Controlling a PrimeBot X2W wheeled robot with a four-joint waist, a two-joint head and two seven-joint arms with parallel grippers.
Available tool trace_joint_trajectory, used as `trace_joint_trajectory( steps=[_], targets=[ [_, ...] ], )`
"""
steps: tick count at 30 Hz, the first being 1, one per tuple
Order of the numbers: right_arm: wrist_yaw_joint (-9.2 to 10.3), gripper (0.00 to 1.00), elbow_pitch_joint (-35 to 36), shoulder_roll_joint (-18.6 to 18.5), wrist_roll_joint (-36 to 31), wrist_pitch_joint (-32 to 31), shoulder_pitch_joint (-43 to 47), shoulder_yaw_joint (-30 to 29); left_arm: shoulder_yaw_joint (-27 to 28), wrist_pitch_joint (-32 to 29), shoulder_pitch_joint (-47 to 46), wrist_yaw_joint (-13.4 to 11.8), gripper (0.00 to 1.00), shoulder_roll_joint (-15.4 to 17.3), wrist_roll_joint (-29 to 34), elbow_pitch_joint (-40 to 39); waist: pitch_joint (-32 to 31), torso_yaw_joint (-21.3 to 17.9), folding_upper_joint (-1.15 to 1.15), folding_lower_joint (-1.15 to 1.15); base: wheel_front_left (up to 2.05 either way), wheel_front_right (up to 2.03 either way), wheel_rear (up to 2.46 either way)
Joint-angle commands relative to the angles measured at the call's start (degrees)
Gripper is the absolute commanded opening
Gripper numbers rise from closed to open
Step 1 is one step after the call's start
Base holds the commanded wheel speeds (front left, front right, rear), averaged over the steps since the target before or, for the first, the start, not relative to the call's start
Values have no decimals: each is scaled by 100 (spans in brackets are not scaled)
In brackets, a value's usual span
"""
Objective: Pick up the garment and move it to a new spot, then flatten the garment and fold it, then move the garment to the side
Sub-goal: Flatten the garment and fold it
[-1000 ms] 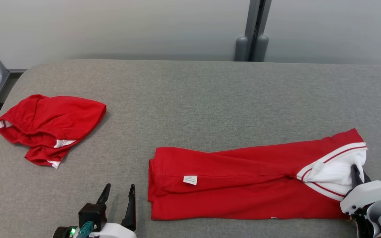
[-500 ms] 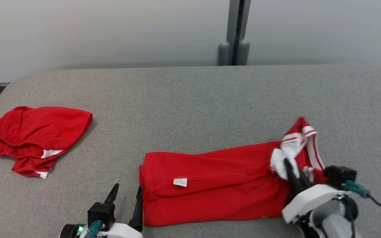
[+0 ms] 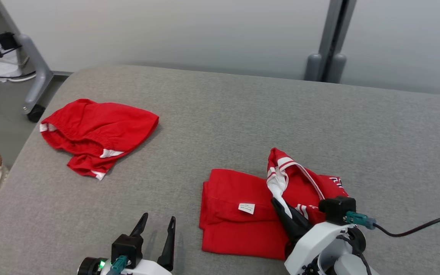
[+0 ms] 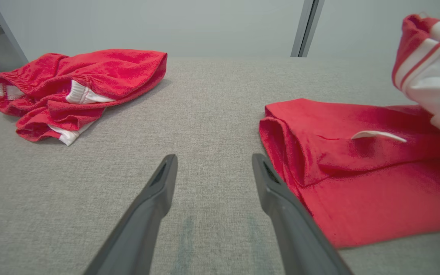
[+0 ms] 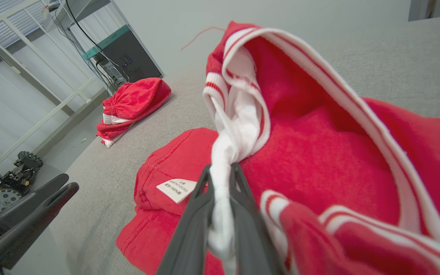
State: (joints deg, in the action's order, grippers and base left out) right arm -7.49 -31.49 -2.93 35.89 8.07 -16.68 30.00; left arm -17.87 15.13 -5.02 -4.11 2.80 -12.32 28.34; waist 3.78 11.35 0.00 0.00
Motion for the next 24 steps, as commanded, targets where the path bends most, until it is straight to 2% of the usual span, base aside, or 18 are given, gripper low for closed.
trace_joint_trajectory(
  steps=[1,8,9,10,11,17,19,20,24],
  targets=[
    [0,0,-33,-16,53,-8,-109,54,-8,0,-36,-13,100,21,-20,-1,22,279,0,0,0,0,0],
    [0,0,-326,-17,341,72,-524,579,-116,0,-65,-18,100,19,-76,6,52,658,0,0,0,0,0],
    [0,9,-388,-17,399,73,-577,657,-122,0,-69,-31,100,20,-86,9,54,673,0,0,0,0,0],
    [0,47,-420,-20,471,128,-627,688,-132,0,-70,-41,100,20,-95,8,55,684,0,0,0,0,0],
    [0,100,-445,-20,460,205,-718,730,-145,0,-72,-56,100,19,-104,1,56,689,0,0,0,0,0],
    [0,100,-552,-26,360,641,-930,579,-89,0,-82,-112,100,23,-157,-55,23,480,0,0,0,0,0],
    [0,100,-562,-27,207,695,-907,308,-54,0,-85,-126,100,21,-173,-81,-2,369,0,0,0,0,0],
    [0,100,-543,-24,19,715,-816,-91,-15,0,-81,-135,100,21,-154,-112,-26,235,0,0,0,0,0],
    [0,100,-210,-17,-609,718,-463,-1016,19,0,-103,-131,100,21,-131,-125,-52,-4,0,0,0,0,0]
  ],
)
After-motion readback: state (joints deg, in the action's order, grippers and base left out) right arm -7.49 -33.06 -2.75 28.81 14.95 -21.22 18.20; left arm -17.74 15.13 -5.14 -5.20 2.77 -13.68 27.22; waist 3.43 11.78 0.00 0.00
